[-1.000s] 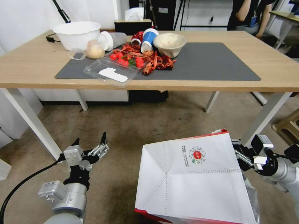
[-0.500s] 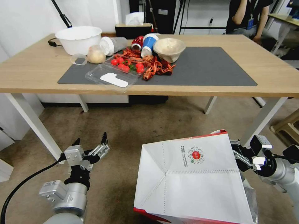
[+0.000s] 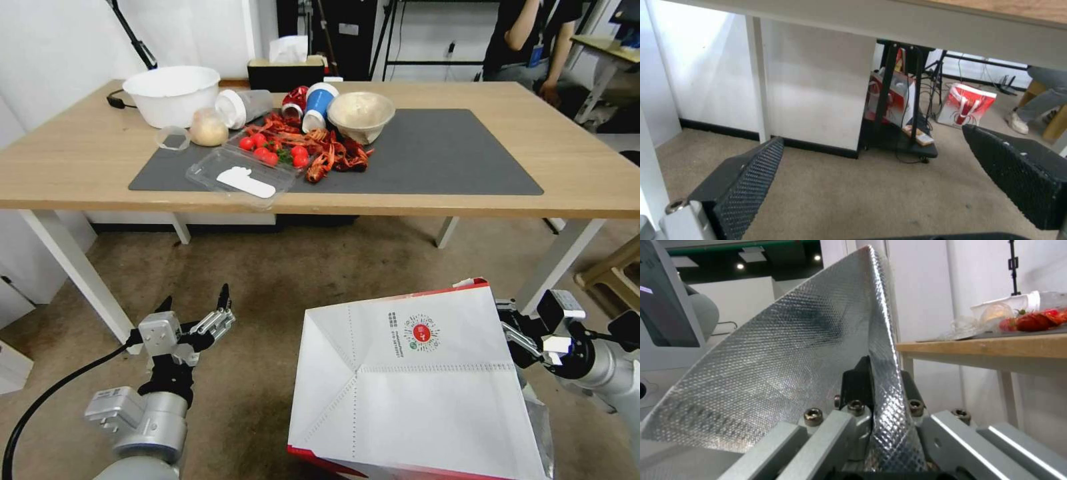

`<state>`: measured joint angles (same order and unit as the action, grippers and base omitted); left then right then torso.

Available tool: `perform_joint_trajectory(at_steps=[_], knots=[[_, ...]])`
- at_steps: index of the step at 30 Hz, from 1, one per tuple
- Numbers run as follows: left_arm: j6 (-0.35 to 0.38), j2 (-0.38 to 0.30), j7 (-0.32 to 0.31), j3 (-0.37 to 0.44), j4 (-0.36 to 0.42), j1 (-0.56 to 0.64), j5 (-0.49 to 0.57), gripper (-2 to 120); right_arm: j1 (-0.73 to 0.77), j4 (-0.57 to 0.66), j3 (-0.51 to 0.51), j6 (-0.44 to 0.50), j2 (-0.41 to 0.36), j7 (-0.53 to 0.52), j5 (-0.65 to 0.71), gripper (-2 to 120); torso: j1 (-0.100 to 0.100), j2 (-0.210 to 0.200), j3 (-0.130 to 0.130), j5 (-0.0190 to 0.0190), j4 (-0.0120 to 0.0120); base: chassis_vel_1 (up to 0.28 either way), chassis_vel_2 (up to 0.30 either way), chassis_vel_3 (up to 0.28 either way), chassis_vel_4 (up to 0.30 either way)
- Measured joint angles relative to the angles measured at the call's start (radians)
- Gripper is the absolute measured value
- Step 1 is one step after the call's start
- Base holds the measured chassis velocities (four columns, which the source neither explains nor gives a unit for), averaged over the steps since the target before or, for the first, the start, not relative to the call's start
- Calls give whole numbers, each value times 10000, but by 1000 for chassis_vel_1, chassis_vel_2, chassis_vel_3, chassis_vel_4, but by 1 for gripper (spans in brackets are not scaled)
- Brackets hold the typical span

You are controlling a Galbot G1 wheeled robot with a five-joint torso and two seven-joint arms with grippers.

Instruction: Pick up the food delivery bag from the floor and place it on the table.

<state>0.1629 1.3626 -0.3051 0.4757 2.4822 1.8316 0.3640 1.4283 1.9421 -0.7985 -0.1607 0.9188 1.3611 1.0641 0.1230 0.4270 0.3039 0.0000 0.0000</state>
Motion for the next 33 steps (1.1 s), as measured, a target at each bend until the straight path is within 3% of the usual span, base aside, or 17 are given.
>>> perform_joint_trajectory(at_steps=[33], knots=[[-56, 20, 1, 30, 150, 110, -35, 100, 169, 164, -253, -16, -10, 8, 60, 0, 472, 1283, 813, 1, 0, 0, 0, 0, 0]])
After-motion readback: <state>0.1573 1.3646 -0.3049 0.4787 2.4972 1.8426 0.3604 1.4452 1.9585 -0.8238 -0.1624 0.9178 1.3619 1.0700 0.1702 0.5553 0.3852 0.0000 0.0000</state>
